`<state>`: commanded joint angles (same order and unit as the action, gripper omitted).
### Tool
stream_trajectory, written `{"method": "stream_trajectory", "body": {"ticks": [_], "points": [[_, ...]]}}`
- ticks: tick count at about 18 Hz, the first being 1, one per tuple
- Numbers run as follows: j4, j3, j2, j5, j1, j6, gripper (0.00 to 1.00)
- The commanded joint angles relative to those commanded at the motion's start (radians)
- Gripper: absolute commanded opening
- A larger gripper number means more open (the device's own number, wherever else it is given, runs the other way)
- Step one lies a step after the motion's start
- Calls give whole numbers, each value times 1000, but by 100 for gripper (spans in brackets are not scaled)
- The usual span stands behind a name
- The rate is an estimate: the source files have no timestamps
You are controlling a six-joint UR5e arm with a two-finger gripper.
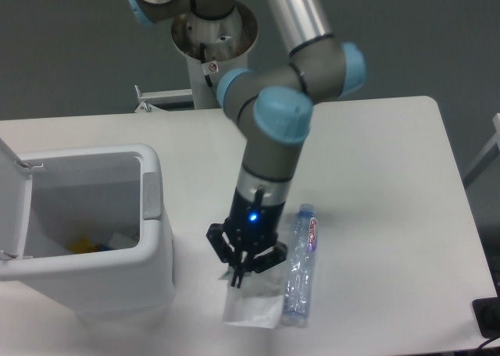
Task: Place the trash in the trash can
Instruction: 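Carry the held bag over the trash can and open the gripper, then move the empty gripper back over the clear water bottle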
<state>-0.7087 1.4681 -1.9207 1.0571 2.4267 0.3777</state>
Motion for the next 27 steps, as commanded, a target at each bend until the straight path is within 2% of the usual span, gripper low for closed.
{"method": "stream_trajectory", "body": {"ticks": [3,4,7,10,14,15,17,19,20,23,25,27], "points": [[-2,9,83,-17,-11,-103,0],[-2,32,138,-14,-20,-143,0],[-2,80,215,-14,-67,-181,0],[-2,98,258,-8,-152,-226,0],[-2,132,262,-6,-282,-215,1],[2,146,262,-6,-291,-209,17],[2,158,266,-5,-305,-191,31],[3,169,279,12,-310,-191,78],[3,166,290,24,-308,-191,90],[-2,155,315,31,-307,-194,99],[-3,141,312,29,-293,-203,100],[-3,140,313,29,-224,-212,100]]}}
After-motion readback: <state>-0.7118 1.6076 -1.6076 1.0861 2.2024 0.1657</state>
